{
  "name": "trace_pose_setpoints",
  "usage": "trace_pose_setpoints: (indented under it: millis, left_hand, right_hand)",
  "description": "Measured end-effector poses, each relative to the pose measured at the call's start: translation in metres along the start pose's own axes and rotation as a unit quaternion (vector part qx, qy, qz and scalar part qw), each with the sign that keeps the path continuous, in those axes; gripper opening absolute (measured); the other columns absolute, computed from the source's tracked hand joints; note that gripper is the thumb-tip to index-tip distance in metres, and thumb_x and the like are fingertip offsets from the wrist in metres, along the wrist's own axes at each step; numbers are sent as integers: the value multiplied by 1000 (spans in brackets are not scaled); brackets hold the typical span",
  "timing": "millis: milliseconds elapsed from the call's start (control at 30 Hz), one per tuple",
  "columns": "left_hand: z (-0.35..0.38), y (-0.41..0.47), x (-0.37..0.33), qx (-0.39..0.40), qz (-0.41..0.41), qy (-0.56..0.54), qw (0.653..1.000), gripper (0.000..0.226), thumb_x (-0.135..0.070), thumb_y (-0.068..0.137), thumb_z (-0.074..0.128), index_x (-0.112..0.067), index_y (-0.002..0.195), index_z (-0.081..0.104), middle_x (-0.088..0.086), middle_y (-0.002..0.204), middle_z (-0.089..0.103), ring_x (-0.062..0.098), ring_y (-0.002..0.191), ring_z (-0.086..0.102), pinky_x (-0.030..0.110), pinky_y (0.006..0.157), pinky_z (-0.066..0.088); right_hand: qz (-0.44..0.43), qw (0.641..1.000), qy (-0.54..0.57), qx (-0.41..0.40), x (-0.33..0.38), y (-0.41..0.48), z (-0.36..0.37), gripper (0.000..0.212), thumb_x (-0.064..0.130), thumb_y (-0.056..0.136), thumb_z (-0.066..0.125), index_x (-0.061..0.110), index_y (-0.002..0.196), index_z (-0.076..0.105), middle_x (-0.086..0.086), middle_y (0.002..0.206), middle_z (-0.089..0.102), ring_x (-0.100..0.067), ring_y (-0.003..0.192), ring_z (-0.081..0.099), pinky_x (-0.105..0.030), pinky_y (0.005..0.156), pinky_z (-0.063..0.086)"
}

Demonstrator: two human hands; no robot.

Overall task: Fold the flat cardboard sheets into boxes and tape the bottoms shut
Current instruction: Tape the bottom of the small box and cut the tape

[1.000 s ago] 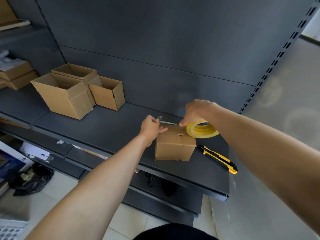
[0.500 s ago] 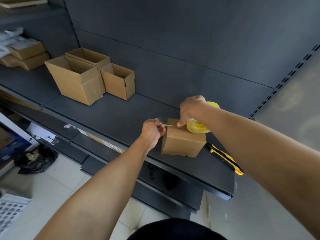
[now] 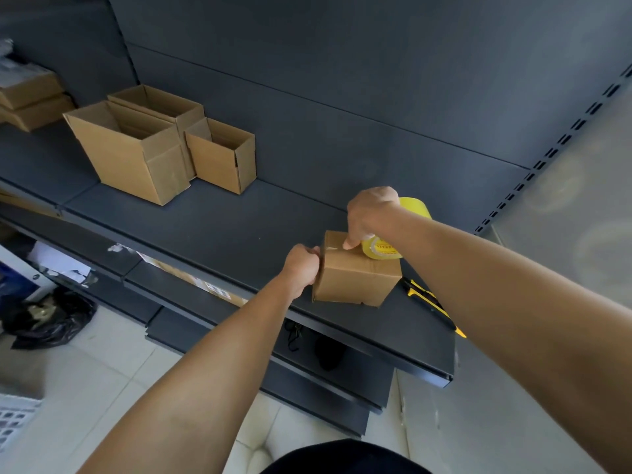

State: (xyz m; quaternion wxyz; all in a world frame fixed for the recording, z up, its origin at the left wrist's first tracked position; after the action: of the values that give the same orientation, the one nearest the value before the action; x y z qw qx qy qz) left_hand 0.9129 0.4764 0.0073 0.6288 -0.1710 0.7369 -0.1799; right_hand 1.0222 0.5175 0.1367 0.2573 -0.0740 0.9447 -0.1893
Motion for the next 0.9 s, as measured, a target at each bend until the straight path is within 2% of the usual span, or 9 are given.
trace_pose_setpoints:
  millis: [200,300,367,467,567,633,700,833,900]
  left_hand:
    - [5,0,1,-41,-5,17,999,24,-32,94,49,-8,95,48,12,87,56,22,71,52,35,67,48]
    - [0,-7,7,-79,-46,-3,996,43,-31,89,58,-6,119,39,11,88,58,19,63,56,25,46,48]
    - [0,-12,15,-82,-57,45,994,36,-25,91,56,-8,118,37,10,90,57,17,62,55,26,46,49]
    - [-3,-14,10,-138,48,57,988,14,-20,94,53,-11,102,46,9,101,59,16,76,53,26,64,47]
    - [-3,-19,-21,-15,172,-43,984,18,-26,98,48,-15,112,51,-4,105,57,6,93,53,7,72,41]
    - [8,-25,-32,78,190,-1,979,33,-28,101,39,-11,128,48,1,124,54,11,113,51,18,96,40]
    - [17,-25,-32,73,197,62,976,39,-22,104,30,-6,137,41,9,139,43,18,128,41,30,109,30]
    - [23,-21,-26,37,208,97,973,38,-16,104,26,-8,138,40,8,142,37,17,129,37,19,104,25]
    - [20,-18,-25,20,211,102,972,37,-14,104,26,-8,136,42,9,138,38,15,124,38,14,98,24]
  right_hand:
    - [8,1000,6,-14,-1,-3,1,49,70,73,62,23,88,55,8,73,54,-14,66,53,-24,44,30]
    - [9,1000,12,-22,1,-3,2,48,69,73,64,23,87,56,7,72,54,-14,62,50,-24,44,30]
    - [9,1000,15,-25,1,-3,2,49,69,73,64,23,87,55,7,71,53,-14,63,50,-25,44,30]
    - [10,1000,19,-23,-1,-4,2,51,70,72,63,22,86,54,7,71,52,-14,61,49,-25,44,28]
    - [12,999,24,-19,-1,-5,1,52,71,71,63,21,82,52,6,72,53,-14,62,49,-25,44,29]
    - [14,1000,24,-13,-3,-5,0,52,70,72,63,20,75,49,6,72,53,-14,61,49,-26,45,30]
    - [12,1000,25,-8,-4,-5,0,49,67,75,62,20,70,47,7,73,53,-13,59,48,-26,45,31]
    - [-19,996,82,-6,-15,-5,-3,30,49,77,60,20,71,54,5,71,57,-13,59,52,-23,46,34]
    - [-40,983,177,19,-34,-5,-6,37,58,72,60,20,69,59,2,70,63,-16,61,60,-25,52,42]
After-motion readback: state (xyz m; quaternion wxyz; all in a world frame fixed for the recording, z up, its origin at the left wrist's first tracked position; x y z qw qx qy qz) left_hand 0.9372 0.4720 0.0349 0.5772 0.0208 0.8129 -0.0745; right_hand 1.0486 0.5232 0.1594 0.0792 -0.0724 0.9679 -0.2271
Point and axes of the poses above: each hand's wrist, its own y-axis towards the middle knuckle, its own z-axis out of the palm, x = y × z, the point moved 2 cm from there along y, towards the middle knuckle
